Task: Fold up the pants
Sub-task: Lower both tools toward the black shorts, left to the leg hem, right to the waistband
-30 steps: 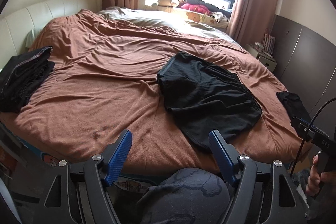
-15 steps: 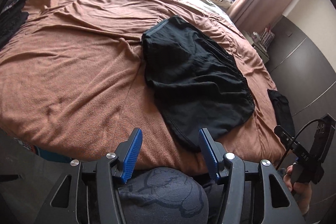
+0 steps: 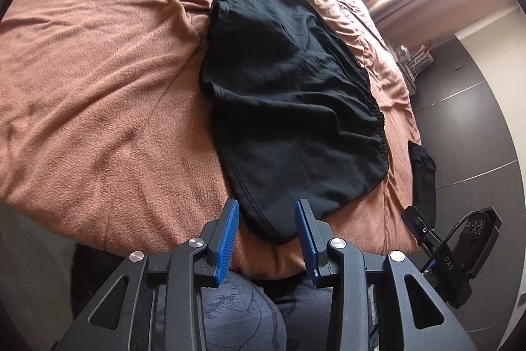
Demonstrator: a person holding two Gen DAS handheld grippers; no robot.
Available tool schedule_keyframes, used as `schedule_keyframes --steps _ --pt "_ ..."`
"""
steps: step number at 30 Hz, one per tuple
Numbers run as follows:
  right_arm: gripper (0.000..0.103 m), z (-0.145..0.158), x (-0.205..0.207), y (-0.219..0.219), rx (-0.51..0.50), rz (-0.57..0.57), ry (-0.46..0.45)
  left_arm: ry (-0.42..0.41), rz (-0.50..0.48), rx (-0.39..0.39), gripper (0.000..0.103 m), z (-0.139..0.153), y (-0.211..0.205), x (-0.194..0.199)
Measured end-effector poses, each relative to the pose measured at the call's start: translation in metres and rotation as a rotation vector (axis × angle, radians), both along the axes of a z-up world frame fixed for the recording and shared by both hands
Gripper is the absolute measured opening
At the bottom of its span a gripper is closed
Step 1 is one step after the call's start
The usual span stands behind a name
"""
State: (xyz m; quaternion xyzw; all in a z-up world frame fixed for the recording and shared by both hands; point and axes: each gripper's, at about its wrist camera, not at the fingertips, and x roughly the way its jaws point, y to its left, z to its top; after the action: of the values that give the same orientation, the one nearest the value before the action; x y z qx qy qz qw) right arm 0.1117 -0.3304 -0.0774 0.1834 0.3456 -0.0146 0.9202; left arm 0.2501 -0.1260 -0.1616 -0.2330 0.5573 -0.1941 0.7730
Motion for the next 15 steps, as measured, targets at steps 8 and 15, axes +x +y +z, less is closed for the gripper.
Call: schedule_keyframes --steps 8,15 --pt "0.080 -0.012 0.014 -0.017 0.058 -0.011 0.024 0.103 0.028 -0.026 0.037 -0.024 -0.010 0.012" --pt "0.080 -0.017 0.022 -0.023 0.082 0.000 0.036 0.187 0.079 -0.038 0.037 -0.043 -0.008 0.012"
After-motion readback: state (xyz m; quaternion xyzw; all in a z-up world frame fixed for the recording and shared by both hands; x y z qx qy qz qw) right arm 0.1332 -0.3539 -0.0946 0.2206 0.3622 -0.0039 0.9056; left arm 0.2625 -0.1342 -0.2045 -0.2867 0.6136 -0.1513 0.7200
